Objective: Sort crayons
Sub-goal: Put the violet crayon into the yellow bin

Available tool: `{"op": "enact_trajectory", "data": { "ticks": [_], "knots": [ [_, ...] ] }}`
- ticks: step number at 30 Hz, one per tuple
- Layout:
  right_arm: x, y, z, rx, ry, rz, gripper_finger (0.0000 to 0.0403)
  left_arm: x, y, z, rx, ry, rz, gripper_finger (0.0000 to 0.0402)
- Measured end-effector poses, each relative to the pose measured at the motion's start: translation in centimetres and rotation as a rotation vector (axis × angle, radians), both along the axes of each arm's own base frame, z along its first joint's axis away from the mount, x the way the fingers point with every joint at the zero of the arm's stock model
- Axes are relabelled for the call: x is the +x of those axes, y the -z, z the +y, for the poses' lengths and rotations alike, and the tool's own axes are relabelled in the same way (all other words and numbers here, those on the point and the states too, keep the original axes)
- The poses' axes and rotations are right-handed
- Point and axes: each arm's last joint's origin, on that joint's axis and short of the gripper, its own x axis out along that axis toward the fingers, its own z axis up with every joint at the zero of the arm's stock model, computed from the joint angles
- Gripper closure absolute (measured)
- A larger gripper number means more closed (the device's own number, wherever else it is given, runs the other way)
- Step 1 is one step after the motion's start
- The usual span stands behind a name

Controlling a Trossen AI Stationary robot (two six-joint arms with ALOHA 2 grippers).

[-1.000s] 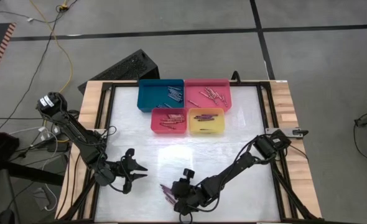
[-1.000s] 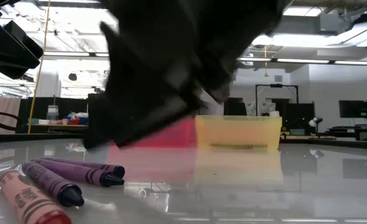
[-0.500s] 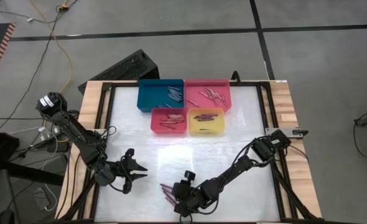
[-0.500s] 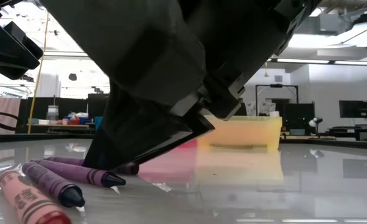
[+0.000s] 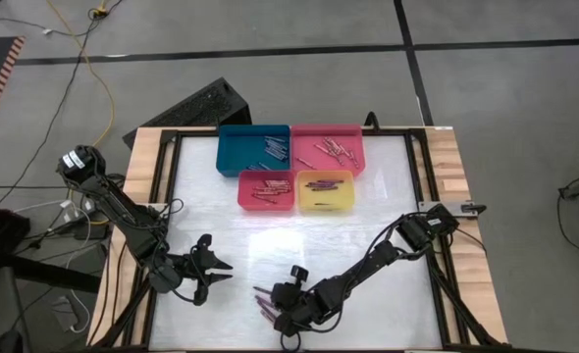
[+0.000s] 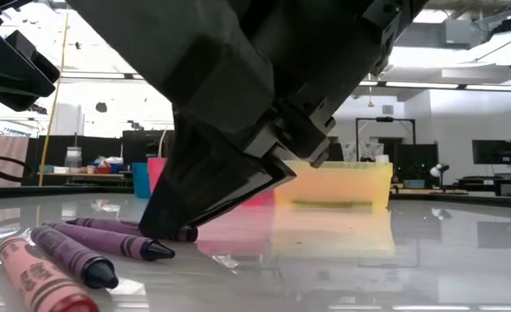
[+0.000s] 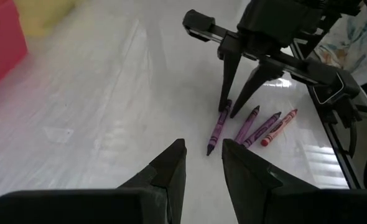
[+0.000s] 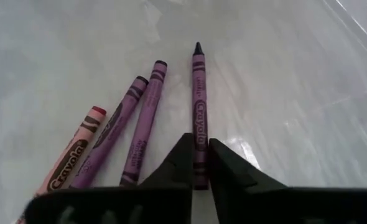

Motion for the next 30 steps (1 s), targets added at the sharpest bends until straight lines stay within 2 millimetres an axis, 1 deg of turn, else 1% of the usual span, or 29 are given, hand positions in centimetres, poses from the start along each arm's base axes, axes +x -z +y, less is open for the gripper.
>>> {"op": "enact_trajectory", "data": {
  "ticks": [8,11,14,16,19,24,27,30],
  "knots": [
    [0.0,0.1,-0.5,0.021,0.041,0.012,0.0393,0.0,0.0,0.0,0.000,0.000,0.000,0.0307],
    [0.1,0.0,-0.5,0.025,0.052,0.004,0.0398,0.0,0.0,0.0,-0.003,-0.003,-0.001,0.0307],
    [0.0,-0.6,-0.6,0.035,0.067,-0.009,0.0397,0.0,0.0,0.0,-0.008,-0.012,-0.004,0.0307],
    [-0.2,-1.2,-0.8,0.010,0.066,-0.010,0.0397,0.0,0.0,0.0,-0.009,-0.013,-0.004,0.0307],
    [-0.7,-2.4,-1.4,-0.059,0.067,-0.007,0.0397,0.0,0.0,0.0,-0.009,-0.013,-0.005,0.0307],
    [-2.2,-6.0,-2.9,-0.166,0.128,0.014,0.0397,0.0,0.0,0.0,-0.008,-0.015,-0.006,0.0307],
    [-3.4,-7.8,-4.2,-0.235,0.154,0.063,0.0397,0.0,0.0,0.1,-0.003,-0.026,-0.010,0.0307],
    [-4.9,-10.1,-5.8,-0.307,0.180,0.112,0.0397,0.0,0.0,0.1,0.001,-0.036,-0.015,0.0307]
  ]
}}
